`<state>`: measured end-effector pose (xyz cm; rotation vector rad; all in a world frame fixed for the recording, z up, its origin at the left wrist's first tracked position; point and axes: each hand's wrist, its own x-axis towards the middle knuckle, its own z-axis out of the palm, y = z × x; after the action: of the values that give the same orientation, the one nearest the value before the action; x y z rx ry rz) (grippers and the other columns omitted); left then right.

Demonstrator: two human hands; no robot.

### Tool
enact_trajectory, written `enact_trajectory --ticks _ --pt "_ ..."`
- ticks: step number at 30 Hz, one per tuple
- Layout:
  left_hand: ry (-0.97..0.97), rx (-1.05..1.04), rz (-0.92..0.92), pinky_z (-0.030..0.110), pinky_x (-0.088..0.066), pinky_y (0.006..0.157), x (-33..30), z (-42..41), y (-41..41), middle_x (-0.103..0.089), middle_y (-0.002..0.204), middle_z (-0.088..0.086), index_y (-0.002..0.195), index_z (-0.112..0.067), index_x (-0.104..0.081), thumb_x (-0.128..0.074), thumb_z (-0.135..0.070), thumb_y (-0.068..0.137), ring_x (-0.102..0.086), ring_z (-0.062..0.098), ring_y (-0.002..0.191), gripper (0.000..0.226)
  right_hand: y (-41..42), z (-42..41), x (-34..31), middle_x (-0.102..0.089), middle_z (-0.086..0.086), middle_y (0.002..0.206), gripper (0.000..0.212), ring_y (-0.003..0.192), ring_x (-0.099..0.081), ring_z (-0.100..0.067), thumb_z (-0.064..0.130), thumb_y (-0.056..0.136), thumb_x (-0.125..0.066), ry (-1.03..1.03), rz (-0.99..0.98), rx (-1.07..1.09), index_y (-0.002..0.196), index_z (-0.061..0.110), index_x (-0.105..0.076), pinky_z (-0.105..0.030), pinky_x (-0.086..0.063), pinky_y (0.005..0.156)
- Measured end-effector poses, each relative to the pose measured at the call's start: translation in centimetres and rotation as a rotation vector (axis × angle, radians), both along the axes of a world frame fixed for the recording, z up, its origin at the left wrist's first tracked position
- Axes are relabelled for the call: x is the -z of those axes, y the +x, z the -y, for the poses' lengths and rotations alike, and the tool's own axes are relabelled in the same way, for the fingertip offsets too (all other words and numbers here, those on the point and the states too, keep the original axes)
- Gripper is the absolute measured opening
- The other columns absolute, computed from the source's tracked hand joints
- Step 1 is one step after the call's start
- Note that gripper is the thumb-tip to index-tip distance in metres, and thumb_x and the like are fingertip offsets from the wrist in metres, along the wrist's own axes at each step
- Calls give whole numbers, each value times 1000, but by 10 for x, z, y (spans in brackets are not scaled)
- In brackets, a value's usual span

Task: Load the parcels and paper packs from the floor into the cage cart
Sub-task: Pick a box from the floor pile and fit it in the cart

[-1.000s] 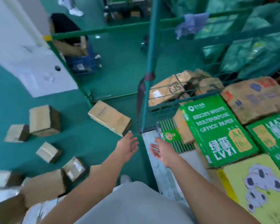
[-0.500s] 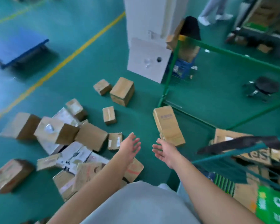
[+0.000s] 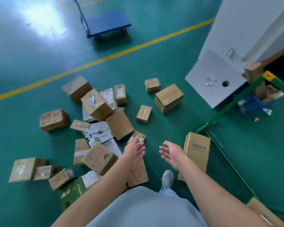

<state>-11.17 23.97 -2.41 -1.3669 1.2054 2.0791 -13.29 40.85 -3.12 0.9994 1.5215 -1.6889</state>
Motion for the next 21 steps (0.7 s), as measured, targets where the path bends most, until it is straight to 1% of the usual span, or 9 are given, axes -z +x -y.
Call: enact_trajectory --ticks 2,4,6,8,10,12,14,18,21 --pt "-4 -41 1 37 -48 108 -5 -13 -6 -67 111 2 122 -13 -60 -52 -36 107 -61 23 115 29 -21 -7 -2 -70 -5 110 29 88 -67 -18 29 107 -51 1 2 -26 127 11 -60 -30 -53 72" --pt "-2 -105 10 38 -48 109 -9 -18 -8 -67 113 4 123 -12 -61 -52 -35 107 -62 24 115 30 -32 -7 0 -71 -5 106 29 86 -67 -16 29 106 -51 -9 16 -76 127 11 -60 -29 -51 69" --pt "-16 -180 16 38 -49 107 -11 -18 -7 -68 118 6 125 -10 -61 -53 -33 107 -63 25 116 30 -39 0 1 -71 -5 105 28 87 -68 -17 29 107 -51 -28 35 -159 125 12 -61 -29 -51 69" --pt "-23 -248 21 39 -48 107 -16 -15 0 -67 117 7 121 -11 -60 -52 -32 108 -62 25 116 27 -40 9 1 -71 -6 105 25 89 -68 -18 28 107 -52 -39 58 -220 123 12 -62 -30 -51 70" --pt "-30 -315 34 39 -49 104 -15 -10 9 -68 113 6 119 -11 -60 -51 -32 108 -62 23 110 25 -38 17 -1 -71 -6 106 24 92 -68 -19 28 107 -52 -55 75 -275 122 12 -61 -31 -52 73" --pt "-32 -390 43 38 -50 99 -11 -1 20 -68 115 7 125 -10 -59 -52 -31 107 -63 22 106 29 -38 28 0 -71 -6 108 24 95 -68 -19 28 107 -51 -67 85 -344 122 12 -61 -33 -53 82" --pt "-26 -459 51 39 -50 100 -7 7 29 -69 117 8 131 -8 -59 -54 -32 107 -65 23 106 34 -39 38 1 -71 -7 111 24 99 -67 -20 28 107 -51 -67 91 -402 122 12 -60 -35 -53 89" --pt "-29 -549 39 42 -49 107 -4 23 39 -69 116 8 135 -7 -58 -54 -30 107 -65 23 105 36 -46 58 -3 -71 -7 113 25 103 -68 -21 27 107 -50 -59 71 -475 122 11 -61 -36 -53 95" --pt "-12 -593 16 41 -50 105 -7 37 36 -68 115 9 133 -6 -58 -54 -29 107 -65 23 106 35 -54 73 -9 -71 -9 114 27 105 -68 -22 29 108 -50 -60 62 -491 124 10 -61 -36 -53 95"
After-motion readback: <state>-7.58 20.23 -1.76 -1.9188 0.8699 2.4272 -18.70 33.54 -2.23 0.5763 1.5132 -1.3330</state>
